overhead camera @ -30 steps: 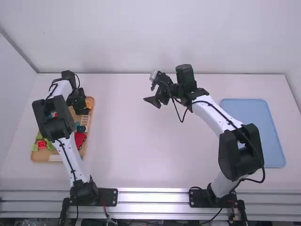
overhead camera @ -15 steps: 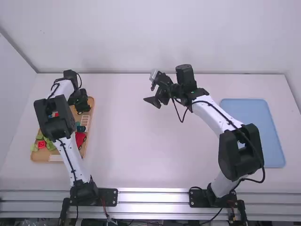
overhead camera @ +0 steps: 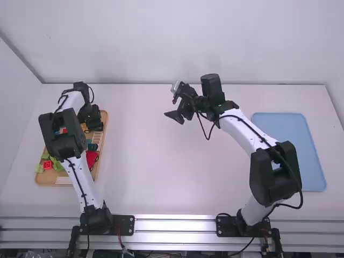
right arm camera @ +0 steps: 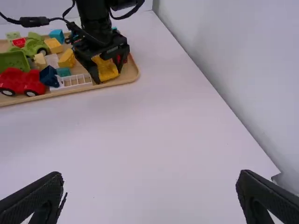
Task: Assemble lego blocks to make yellow taxi
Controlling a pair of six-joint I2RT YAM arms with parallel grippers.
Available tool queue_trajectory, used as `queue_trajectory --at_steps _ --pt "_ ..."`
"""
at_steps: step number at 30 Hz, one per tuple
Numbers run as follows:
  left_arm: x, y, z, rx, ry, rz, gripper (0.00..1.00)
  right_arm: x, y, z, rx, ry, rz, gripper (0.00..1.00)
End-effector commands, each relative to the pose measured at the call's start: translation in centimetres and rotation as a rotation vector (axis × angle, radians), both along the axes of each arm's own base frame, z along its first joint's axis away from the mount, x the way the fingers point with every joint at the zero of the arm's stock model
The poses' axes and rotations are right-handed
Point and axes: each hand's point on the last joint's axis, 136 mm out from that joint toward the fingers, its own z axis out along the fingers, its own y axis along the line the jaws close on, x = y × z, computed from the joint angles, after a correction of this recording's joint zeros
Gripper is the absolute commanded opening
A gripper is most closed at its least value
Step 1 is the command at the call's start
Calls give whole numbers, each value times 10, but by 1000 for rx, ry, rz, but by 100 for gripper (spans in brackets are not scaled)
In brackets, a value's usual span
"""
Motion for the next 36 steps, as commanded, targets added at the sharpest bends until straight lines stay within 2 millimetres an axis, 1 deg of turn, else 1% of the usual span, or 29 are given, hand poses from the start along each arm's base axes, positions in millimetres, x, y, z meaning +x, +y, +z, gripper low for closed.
queue_trajectory --at_steps 1,2,4,6,7,10,12,14,16,17,19,20,21,22,25,27,28,32,33,35,36 --pt "5 4 6 -3 -18 27 65 3 3 6 7 -8 7 98" --pt "5 5 6 1 -19 28 66 3 4 5 6 -5 8 98" --pt "4 8 6 19 -13 30 73 2 4 4 5 1 8 99" --pt "5 13 6 51 -11 -1 85 1 3 3 1 9 7 99" --pt "6 15 7 61 -17 -26 88 1 3 2 -1 13 7 98" --pt "7 17 7 76 -19 -84 89 0 2 2 -2 17 7 98" --pt "1 22 6 109 9 -75 84 0 3 2 -2 17 7 99" --pt "-1 24 6 123 23 -64 84 0 2 2 -2 17 7 99" --pt "-1 26 6 131 23 -84 82 0 2 2 -2 17 7 99" --pt "0 25 7 130 19 -98 79 0 3 2 -2 17 7 99" --pt "0 26 7 135 18 -123 62 0 3 2 -2 17 7 99" --pt "0 25 7 134 19 -128 55 0 3 2 -1 16 8 99" --pt "0 25 7 134 19 -132 50 0 3 2 -2 16 7 99" --pt "0 25 7 134 22 -130 49 0 3 2 -2 16 8 99" --pt "0 24 6 128 21 -131 50 0 2 2 -2 17 7 98" --pt "0 21 6 108 15 -132 60 0 2 2 -2 16 7 99" --pt "-1 21 6 106 20 -131 62 0 3 2 -2 16 7 99" --pt "-2 23 8 106 19 -109 53 1 1 1 -3 20 4 98" --pt "-2 23 8 105 19 -109 53 1 1 1 -3 20 3 99" --pt "-5 22 16 79 30 -117 49 2 -2 0 -5 24 -3 99" --pt "-9 23 23 67 45 -144 48 3 -4 0 -4 26 -8 99"
